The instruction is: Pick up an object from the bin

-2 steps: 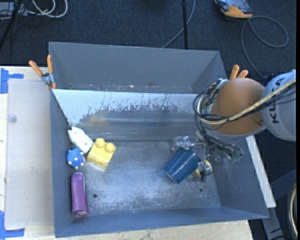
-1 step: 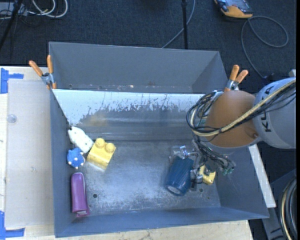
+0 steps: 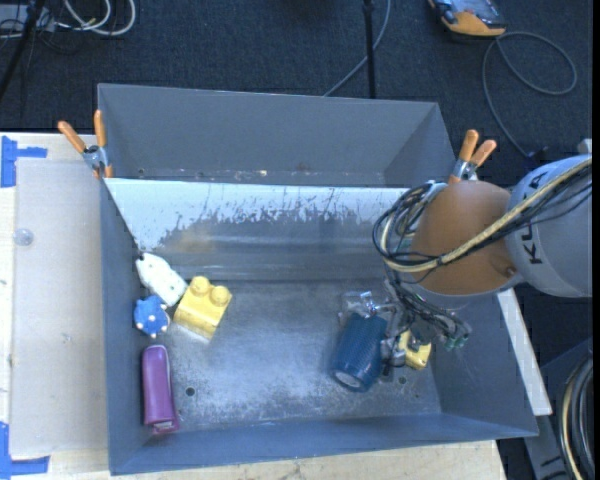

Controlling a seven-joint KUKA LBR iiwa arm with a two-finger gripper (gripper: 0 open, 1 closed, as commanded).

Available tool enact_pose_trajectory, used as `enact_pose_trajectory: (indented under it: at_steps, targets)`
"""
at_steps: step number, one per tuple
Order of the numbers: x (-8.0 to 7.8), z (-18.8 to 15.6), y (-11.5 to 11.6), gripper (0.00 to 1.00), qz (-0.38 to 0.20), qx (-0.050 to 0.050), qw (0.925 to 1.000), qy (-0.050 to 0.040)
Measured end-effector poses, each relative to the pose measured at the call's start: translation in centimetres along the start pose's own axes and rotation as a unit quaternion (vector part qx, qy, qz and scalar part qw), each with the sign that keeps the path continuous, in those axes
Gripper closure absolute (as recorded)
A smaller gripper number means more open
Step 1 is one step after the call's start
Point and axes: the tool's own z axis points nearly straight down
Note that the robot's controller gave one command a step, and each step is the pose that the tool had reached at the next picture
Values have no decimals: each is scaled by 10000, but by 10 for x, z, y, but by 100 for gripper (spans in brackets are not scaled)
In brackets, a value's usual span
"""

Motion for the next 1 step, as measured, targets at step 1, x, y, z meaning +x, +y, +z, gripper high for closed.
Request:
enact_pose_trajectory:
  at_steps: [1]
  targets:
    - [0, 0, 0, 100, 10, 1, 10000, 1]
